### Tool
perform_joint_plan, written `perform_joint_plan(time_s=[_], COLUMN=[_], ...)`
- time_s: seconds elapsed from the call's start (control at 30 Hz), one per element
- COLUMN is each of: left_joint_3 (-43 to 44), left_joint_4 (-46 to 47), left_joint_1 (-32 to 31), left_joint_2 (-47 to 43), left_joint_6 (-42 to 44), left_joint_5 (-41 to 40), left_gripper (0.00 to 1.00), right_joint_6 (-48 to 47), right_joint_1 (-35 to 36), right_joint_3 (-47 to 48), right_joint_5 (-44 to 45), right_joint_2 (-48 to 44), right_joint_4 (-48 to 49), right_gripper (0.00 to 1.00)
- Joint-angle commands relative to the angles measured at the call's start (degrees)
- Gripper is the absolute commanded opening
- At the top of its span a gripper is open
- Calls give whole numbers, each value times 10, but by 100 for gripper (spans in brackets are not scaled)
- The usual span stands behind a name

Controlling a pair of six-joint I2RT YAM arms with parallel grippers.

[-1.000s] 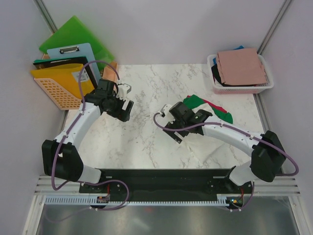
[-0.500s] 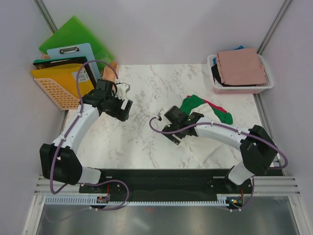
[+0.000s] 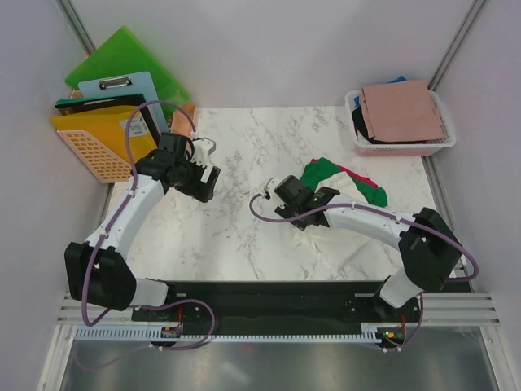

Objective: Fold and stack the t-shirts
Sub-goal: Neatly place the folded tshirt to the corner

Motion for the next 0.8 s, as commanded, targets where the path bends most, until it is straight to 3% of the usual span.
perform_joint_plan(time_s=[0.0, 0.17, 0.33, 0.37, 0.43, 0.77], left_joint_3=[0, 2, -1, -2, -4, -11], left_joint_4=[9, 10, 10, 11, 10, 15], left_joint_1=[3, 3, 3, 3, 3, 3], left_joint_2=[-18, -17, -18, -18, -17, -10], left_joint_6=[-6, -6, -5, -5, -5, -3], left_joint_5=[-8, -9, -11, -11, -9, -13], left_gripper=[100, 100, 100, 100, 100, 100], right_joint_6=[-1, -7, -10, -10, -5, -17], right_joint_1=[0, -1, -1, -1, 0, -1], right_joint_3=[-9, -14, -14, -14, -14, -6], right_joint_5=[4, -1, -8, -9, -9, -20], right_joint_2=[5, 5, 11, 10, 9, -49], right_joint_4=[14, 13, 8, 5, 5, -39], right_gripper=[46, 36, 40, 36, 0, 0])
